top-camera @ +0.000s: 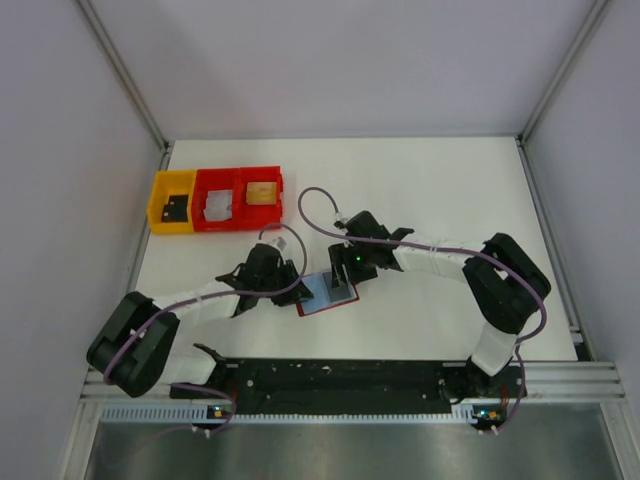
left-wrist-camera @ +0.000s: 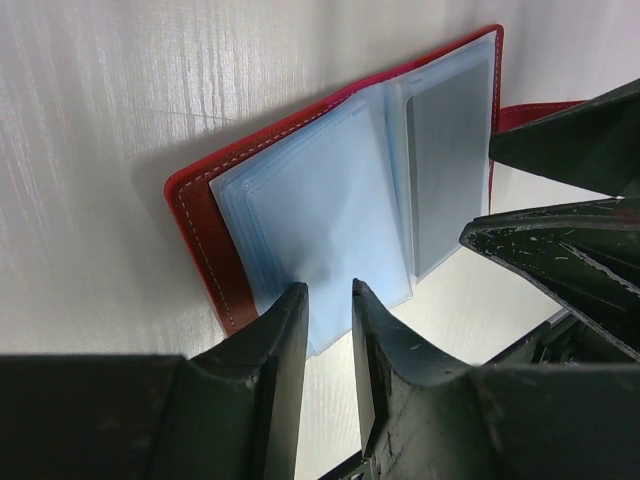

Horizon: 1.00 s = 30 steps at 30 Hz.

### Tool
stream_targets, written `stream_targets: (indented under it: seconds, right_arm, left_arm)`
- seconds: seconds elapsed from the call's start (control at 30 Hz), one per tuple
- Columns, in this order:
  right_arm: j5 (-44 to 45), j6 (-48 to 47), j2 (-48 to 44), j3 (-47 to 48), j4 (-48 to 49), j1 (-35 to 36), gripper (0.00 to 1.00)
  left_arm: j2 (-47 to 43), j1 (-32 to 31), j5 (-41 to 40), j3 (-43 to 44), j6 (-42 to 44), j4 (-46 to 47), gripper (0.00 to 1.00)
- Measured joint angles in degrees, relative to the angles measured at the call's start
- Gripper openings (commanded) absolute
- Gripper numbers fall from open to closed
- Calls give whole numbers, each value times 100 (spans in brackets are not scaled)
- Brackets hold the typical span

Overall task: Take the credit cards out of the card holder
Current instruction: Remove the credit card from the card holder.

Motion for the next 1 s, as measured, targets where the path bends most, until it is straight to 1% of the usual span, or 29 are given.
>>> stream_targets:
  seconds: [0.53,1.0]
  right_arm:
    - [-162,4,0,0,-2,0,56]
    - [-216,-2,-46,247,-175,0,56]
  left_arm:
    - [39,-46,-26,79,131,-120,28]
    - [70,-68,-55,129,151,-181,27]
